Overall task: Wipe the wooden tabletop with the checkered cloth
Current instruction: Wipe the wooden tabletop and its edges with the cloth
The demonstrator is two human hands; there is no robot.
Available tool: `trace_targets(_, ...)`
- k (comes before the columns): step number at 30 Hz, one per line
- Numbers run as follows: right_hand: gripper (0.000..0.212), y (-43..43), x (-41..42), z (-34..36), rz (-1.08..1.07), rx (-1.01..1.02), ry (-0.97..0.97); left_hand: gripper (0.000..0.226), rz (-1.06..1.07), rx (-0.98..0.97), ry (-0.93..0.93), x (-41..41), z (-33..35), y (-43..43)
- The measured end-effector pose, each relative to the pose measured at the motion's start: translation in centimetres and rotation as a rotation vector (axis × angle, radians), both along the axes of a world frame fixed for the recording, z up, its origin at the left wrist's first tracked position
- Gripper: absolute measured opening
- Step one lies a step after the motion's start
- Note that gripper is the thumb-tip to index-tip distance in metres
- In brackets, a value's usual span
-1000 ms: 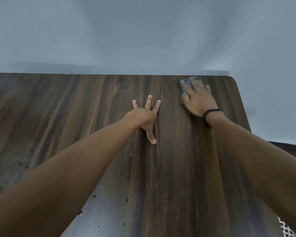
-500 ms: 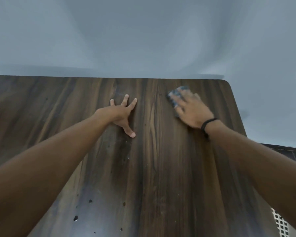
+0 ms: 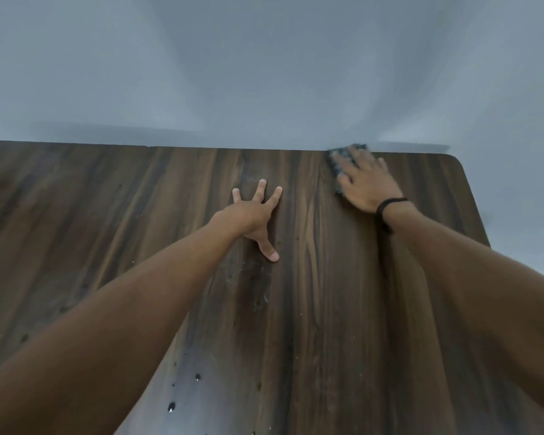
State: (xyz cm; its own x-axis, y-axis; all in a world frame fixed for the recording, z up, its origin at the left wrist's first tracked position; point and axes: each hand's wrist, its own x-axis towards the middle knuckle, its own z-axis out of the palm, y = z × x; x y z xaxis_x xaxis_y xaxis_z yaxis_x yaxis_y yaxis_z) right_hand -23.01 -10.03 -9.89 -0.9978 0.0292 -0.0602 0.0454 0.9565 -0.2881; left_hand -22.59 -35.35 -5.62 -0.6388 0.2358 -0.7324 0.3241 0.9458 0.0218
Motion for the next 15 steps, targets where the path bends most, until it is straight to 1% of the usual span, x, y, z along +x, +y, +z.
trace_targets(2, 0.058, 0.5, -0.3, 0.2, -0.153, -0.010, -0.032, 0.152, -0.009, -0.009, -0.004, -0.1, 0.0, 0.2)
trace_targets(3, 0.058, -0.1, -0.2, 0.1, -0.143, 0.005, -0.025, 0.153, -0.020, -0.012, -0.009, -0.2, 0.0, 0.2)
trace_targets(6, 0.056, -0.7, 0.5, -0.6, 0.118, 0.039, -0.004, 0.153, -0.020, -0.013, -0.010, -0.3, 0.1, 0.3)
trace_targets(7, 0.056, 0.1, 0.1, -0.2, 0.079, 0.018, -0.016, 0.153, -0.013, -0.013, -0.011, -0.3, 0.1, 0.2)
trace_targets(9, 0.058, 0.5, 0.2, 0.2, -0.152, 0.014, -0.011, 0.153, -0.012, -0.014, -0.014, -0.2, 0.0, 0.2)
trace_targets(10, 0.061, -0.4, 0.9, -0.1, -0.148, 0.037, 0.032, 0.152, -0.016, -0.014, -0.018, -0.2, 0.0, 0.2)
trace_targets(11, 0.065, -2.2, 2.3, -0.4, -0.018, 0.065, 0.074, 0.152, -0.016, -0.012, -0.021, -0.2, 0.0, 0.2)
trace_targets(12, 0.067, -3.0, 3.5, -1.4, 0.130, 0.073, 0.071, 0.153, -0.013, -0.008, -0.017, -0.2, 0.0, 0.2)
trace_targets(13, 0.065, -2.9, 4.2, -1.5, 0.227, 0.060, 0.038, 0.153, -0.010, -0.007, -0.013, -0.2, 0.1, 0.1)
trace_targets(14, 0.063, -1.9, 4.0, -1.3, 0.244, 0.053, 0.027, 0.153, -0.007, -0.007, -0.010, -0.1, 0.1, 0.0)
trace_targets(15, 0.061, -0.6, 3.3, -0.9, 0.133, 0.036, 0.036, 0.152, -0.009, -0.007, -0.008, -0.1, 0.1, 0.0)
